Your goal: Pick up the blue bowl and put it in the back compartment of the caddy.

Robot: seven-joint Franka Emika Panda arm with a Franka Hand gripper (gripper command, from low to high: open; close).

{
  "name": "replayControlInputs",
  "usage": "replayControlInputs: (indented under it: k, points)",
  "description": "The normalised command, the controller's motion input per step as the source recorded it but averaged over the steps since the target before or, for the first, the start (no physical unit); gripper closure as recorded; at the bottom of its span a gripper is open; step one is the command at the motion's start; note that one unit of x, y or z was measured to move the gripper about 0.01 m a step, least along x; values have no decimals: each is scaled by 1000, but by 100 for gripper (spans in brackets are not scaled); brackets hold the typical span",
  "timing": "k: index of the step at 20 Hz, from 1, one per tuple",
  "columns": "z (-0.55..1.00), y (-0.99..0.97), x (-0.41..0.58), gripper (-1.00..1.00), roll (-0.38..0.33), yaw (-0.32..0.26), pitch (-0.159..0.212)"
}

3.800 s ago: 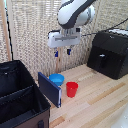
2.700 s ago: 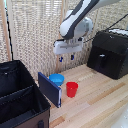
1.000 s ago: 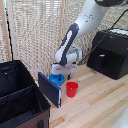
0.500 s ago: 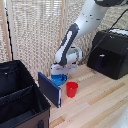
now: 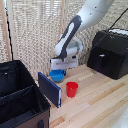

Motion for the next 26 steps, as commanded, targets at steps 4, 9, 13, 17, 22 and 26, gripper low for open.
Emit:
replayControlInputs:
  k: [4, 9, 13, 17, 22, 26]
  points:
    - [996, 0, 117, 100, 46, 5, 58]
    - [1000, 218, 111, 100, 18, 10, 42]
    - [1000, 520, 24, 100, 17, 55, 61]
    - [962, 681, 0, 100, 35, 54, 68]
    - [891, 799, -14, 100, 45, 0, 11]
    - [856, 816, -1, 100, 43, 0, 9]
